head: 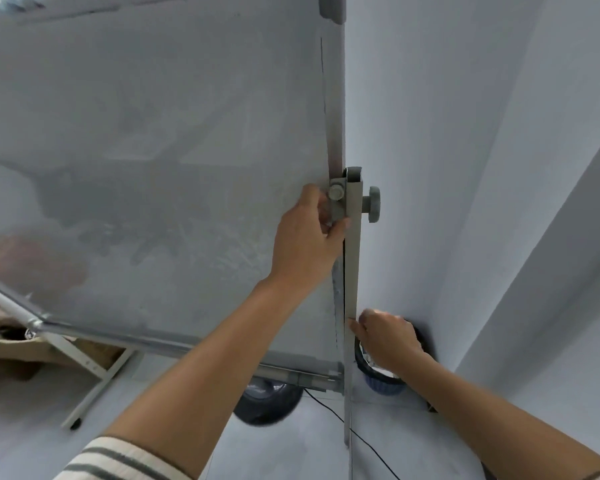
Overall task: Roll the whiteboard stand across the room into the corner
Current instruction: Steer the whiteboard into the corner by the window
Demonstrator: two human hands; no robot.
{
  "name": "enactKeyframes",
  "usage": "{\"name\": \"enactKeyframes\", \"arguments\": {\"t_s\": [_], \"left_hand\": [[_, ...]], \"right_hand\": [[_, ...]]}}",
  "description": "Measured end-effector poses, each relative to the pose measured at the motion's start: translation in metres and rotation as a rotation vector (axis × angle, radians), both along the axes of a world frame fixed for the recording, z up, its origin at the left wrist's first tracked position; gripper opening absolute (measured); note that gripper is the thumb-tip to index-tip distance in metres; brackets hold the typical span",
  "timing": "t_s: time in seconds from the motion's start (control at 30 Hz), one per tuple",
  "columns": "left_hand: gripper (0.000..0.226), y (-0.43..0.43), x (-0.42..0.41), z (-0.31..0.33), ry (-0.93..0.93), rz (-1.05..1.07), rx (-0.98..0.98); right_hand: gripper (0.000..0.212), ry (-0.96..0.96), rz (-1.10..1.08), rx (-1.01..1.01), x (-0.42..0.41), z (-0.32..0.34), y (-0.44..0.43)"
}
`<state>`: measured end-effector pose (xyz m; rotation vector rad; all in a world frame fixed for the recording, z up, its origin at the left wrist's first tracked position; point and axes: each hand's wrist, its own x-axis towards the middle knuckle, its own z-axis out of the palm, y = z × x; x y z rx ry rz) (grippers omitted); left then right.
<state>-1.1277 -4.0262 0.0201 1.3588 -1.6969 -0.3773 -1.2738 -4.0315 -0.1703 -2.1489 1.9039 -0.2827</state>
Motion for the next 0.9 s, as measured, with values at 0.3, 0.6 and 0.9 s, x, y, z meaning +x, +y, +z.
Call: {"name": "enactKeyframes", "arguments": {"t_s": [0.3, 0.6, 0.9], "left_hand": [[0.020, 0.125, 0.173, -0.109, -0.104, 0.054, 0.514], [0.018, 0.345, 0.393, -0.210, 0.058, 0.436, 0.881], [0.014, 0.412, 0.506, -0.254, 0.323, 0.761, 0.851]], "right_hand": [[0.023, -0.146, 0.199, 0.275, 0.082, -0.059, 0.098], [0.015, -0.317, 0.256, 0.459, 0.241, -0.083, 0.176], [0.009, -0.341, 0.392, 0.535, 0.400, -0.076, 0.149]]}}
